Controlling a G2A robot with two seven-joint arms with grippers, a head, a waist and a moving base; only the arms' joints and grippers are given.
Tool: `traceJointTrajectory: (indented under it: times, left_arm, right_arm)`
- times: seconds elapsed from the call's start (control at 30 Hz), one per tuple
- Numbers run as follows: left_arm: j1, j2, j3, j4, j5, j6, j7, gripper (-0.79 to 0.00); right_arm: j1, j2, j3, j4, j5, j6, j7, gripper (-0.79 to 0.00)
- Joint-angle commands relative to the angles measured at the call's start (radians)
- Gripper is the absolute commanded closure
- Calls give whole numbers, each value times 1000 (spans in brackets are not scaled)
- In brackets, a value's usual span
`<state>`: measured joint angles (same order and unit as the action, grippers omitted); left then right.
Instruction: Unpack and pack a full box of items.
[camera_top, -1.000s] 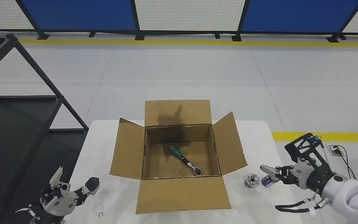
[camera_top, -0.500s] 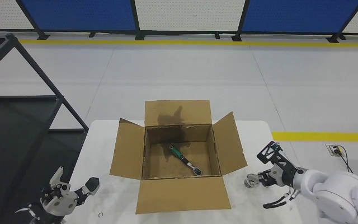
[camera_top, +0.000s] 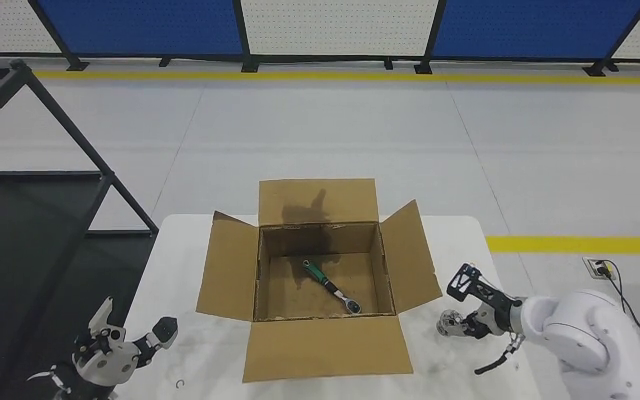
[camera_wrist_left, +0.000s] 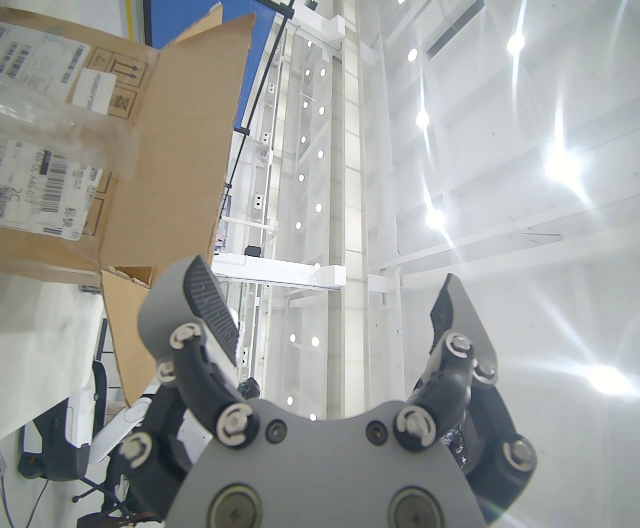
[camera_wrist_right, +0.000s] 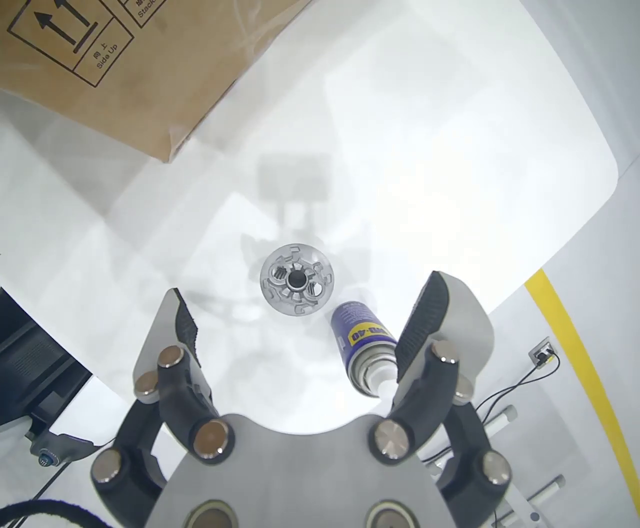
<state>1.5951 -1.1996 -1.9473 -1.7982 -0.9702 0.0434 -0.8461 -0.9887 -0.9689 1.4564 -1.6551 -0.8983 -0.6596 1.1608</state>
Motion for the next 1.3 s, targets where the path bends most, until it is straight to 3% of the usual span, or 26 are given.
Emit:
traceJointTrajectory:
  times: [0.0,0.83,0.93,1.07,1.17,1.27]
  left_arm:
    - [0,0,0,0,0,0,0,-785]
    - [0,0,0,0,0,0,0,-785]
    - [0,0,0,0,0,0,0,-785]
    - [0,0,0,0,0,0,0,-785]
    - [0,0,0,0,0,0,0,-785]
    - [0,0,0,0,0,0,0,-785]
  right_arm:
    - [0,0,0,0,0,0,0,-785]
    - [88,-2,-186,170,-96,-20,-85,-785]
    - [97,-3,-206,180,-100,-9,-79,-748]
    - [112,-5,-229,198,-98,-3,-75,-665]
    - [119,-5,-241,211,-102,8,-62,-372]
    - [127,-5,-247,214,-96,24,-58,-166]
